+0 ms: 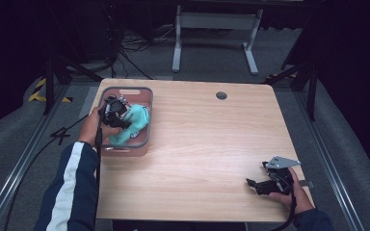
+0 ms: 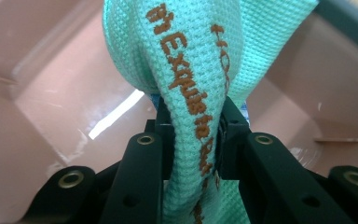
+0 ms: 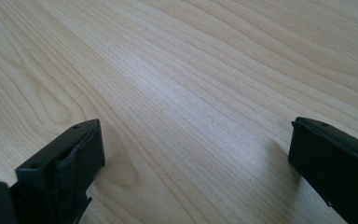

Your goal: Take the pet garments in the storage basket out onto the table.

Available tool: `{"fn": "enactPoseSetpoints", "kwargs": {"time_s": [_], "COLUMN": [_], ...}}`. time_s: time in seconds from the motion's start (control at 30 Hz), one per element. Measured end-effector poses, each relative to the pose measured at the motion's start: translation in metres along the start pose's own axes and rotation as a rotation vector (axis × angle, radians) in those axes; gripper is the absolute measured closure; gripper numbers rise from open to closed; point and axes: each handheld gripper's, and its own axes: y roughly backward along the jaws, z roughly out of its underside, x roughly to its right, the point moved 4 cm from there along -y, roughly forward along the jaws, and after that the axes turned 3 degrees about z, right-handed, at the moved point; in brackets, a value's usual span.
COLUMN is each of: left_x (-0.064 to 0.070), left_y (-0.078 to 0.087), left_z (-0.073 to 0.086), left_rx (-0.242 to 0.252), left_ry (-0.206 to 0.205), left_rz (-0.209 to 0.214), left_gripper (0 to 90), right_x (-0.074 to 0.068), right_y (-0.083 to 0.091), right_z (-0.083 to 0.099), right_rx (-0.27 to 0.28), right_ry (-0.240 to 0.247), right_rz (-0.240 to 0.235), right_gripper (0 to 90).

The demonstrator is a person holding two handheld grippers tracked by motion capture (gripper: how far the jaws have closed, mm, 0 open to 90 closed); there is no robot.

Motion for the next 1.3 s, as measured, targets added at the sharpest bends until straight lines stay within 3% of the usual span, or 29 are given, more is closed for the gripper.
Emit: {"fn": "enactPoseSetpoints", "kwargs": {"time_s": [0.03,0.13,0.27,0.3,0.47,0.83,1.13,1.3], "left_x": [-0.001,-0.002,-0.002,-0.001,-0.001,0.01,0.033,0.049], "left_y": [0.007,0.013,0.024,0.029,0.042,0.074,0.098,0.107], "left_z": [0.002,0.003,0.004,0.004,0.004,0.002,0.0,-0.007], "left_rx": [0.031,0.059,0.141,0.18,0.248,0.379,0.444,0.468], "left_ry": [0.009,0.015,0.034,0.049,0.061,0.026,-0.03,-0.066], "left_rz": [-0.01,-0.022,-0.045,-0.059,-0.077,-0.096,-0.084,-0.057], "left_gripper": [75.6,75.6,75.9,76.0,76.2,76.4,76.5,76.5], "right_x": [0.0,0.0,0.0,0.0,0.0,0.0,0.0,0.0], "right_y": [0.0,0.0,0.0,0.0,0.0,0.0,0.0,0.0], "right_z": [0.0,0.0,0.0,0.0,0.0,0.0,0.0,0.0], "right_rx": [0.0,0.0,0.0,0.0,0.0,0.0,0.0,0.0], "right_ry": [0.0,0.0,0.0,0.0,0.0,0.0,0.0,0.0], "right_rz": [0.0,0.0,0.0,0.0,0.0,0.0,0.0,0.0], "right_gripper": [3.7,3.7,3.7,3.7,3.6,3.7,3.7,3.7]}}
